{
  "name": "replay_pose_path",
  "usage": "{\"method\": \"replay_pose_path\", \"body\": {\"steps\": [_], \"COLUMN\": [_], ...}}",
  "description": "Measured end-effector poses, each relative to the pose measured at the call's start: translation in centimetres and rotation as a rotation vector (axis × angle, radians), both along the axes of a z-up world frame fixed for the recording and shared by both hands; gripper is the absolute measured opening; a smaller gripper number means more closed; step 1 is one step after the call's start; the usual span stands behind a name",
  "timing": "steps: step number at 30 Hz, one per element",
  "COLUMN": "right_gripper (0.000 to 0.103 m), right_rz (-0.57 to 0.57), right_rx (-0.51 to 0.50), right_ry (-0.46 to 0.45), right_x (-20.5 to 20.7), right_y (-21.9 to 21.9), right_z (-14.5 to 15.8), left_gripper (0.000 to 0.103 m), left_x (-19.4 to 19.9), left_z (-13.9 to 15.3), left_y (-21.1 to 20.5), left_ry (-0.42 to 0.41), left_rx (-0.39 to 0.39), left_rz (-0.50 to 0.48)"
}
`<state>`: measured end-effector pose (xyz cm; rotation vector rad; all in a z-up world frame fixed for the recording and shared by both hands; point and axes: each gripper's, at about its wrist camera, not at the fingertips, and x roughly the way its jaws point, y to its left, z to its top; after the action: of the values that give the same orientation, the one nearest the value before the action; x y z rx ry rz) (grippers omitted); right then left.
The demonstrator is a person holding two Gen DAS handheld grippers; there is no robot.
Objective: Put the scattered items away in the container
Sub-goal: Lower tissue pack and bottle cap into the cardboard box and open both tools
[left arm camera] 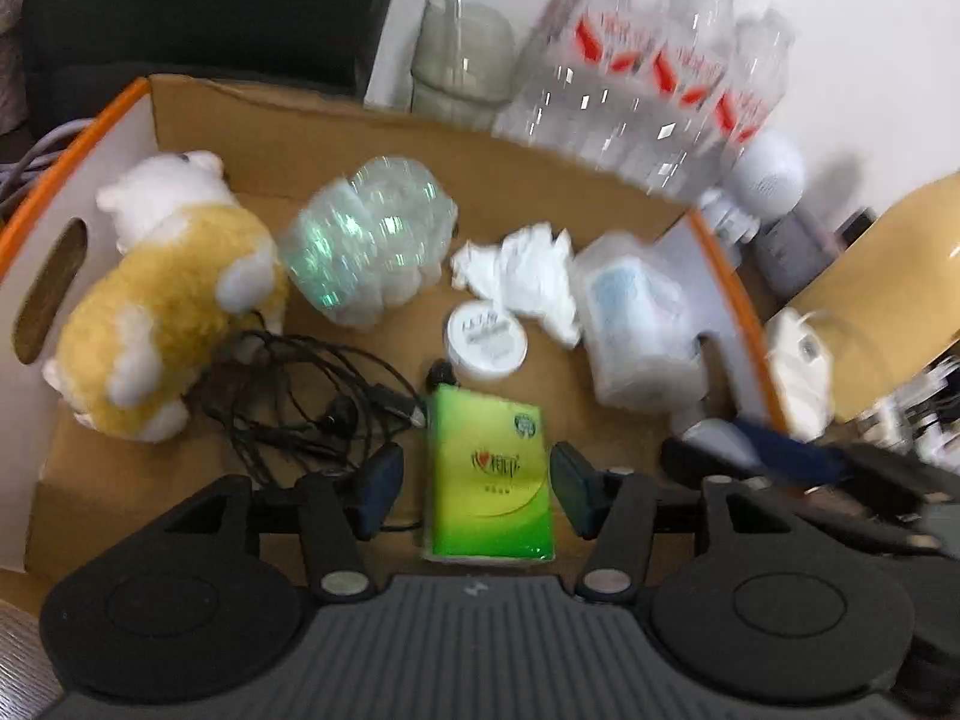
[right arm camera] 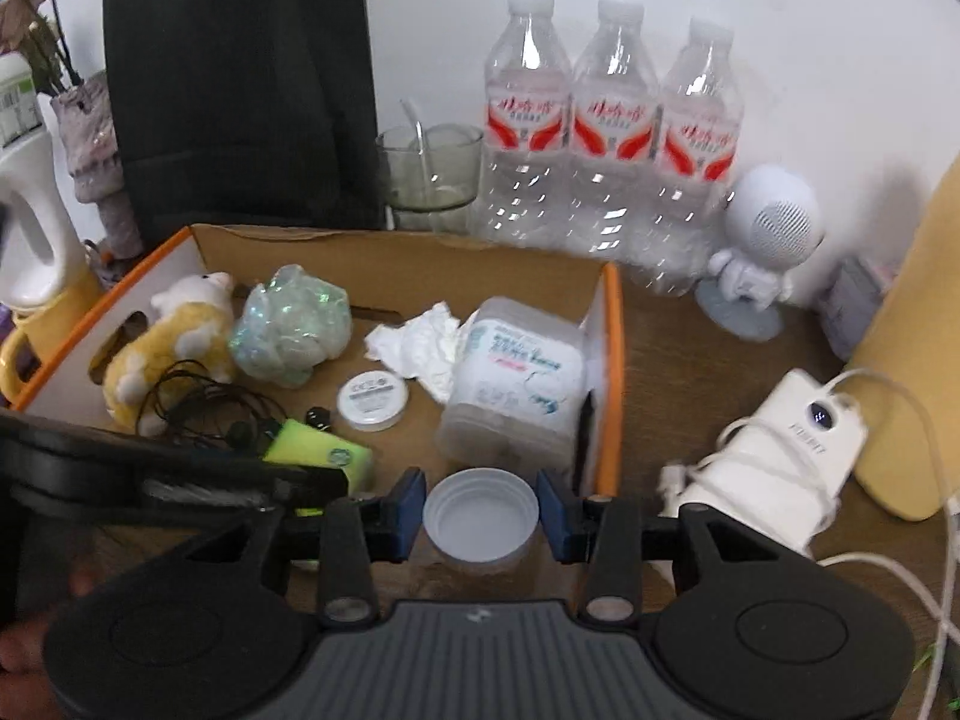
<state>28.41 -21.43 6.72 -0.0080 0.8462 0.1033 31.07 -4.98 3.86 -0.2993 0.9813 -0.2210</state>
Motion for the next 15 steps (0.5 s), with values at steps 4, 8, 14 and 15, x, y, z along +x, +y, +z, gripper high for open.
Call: {"method": "replay_pose_path", "body": {"steps": [4,8,14,15], "right_gripper": [0.039,0.042,0.050,0.051], "right_rz": [0.025,0.034,0.032,0.025], "right_rx": [0.012,-0.028,-0.081,-0.057], "right_ry": [0.056,0.116,0.198,0.210], "right_x": [1.5,3.1,4.4,4.3], "right_y": [0.6,2.1,3.1,2.9], "right_z": [-0.7,-1.1,-1.4,-1.2], "left_gripper": [0.076,0.078,0.079,0.079], "left_x": [-0.7,-1.2,-2.5,-2.6], "left_z": [2.9,4.3,3.8,3.9], "left_y": [1.7,2.3,3.4,3.5], "left_ry": [-0.104,-0.106,-0.072,-0.064], "left_rx": [0.036,0.103,0.118,0.123], "left_rz": [-0.009,-0.018,-0.008,-0.009]}}
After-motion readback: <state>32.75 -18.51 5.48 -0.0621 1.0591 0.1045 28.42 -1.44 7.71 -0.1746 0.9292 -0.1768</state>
